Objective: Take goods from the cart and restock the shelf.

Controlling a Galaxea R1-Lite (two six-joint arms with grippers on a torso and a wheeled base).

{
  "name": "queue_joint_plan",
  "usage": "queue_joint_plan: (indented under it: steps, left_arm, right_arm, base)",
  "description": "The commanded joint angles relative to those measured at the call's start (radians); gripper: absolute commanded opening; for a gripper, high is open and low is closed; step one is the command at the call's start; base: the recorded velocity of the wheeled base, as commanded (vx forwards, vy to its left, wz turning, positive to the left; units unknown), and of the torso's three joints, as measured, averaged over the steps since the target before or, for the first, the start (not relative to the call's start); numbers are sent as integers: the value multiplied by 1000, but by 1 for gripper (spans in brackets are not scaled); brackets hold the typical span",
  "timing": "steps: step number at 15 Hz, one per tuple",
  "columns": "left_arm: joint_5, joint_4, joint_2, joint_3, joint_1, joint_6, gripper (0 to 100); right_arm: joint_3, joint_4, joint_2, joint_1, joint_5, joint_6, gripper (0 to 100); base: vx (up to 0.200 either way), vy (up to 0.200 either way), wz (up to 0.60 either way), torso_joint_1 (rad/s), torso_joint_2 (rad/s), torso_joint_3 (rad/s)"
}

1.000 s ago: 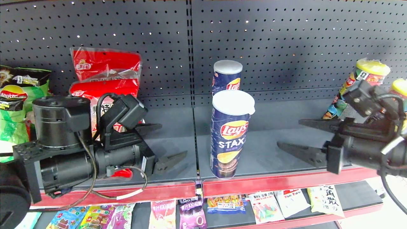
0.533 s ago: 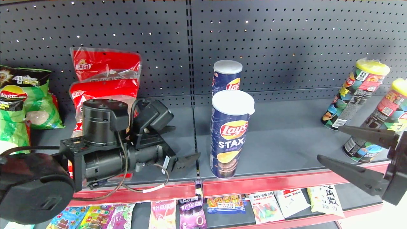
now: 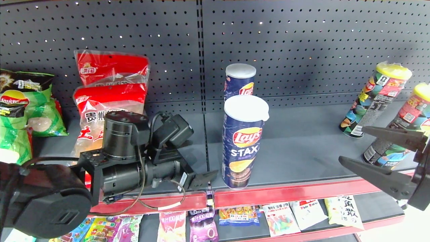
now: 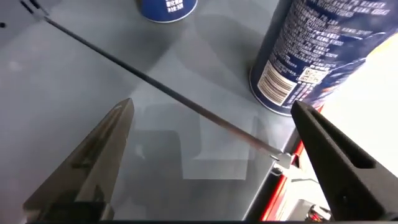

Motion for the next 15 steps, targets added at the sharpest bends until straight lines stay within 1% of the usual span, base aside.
queue_joint_plan:
  steps: [1,3,11,15]
  left_arm:
    - [0,0,19,-2,-12,1,100]
    - [-1,-2,25,-5,-18,3,100]
    - [-1,-5,65,-65,-30,1,100]
    - [2,-5,62,-57,-28,0,100]
  right_arm:
    - [-5,-1,14,0,1,0,100]
    - [-4,-1,14,0,-1,1,100]
    - [-5,-1,28,0,-1,11,100]
    - [-4,-1,31,0,1,12,100]
  base:
    - [0,0,0,0,0,0]
    - [0,0,0,0,0,0]
    - [0,0,0,0,0,0]
    - [0,0,0,0,0,0]
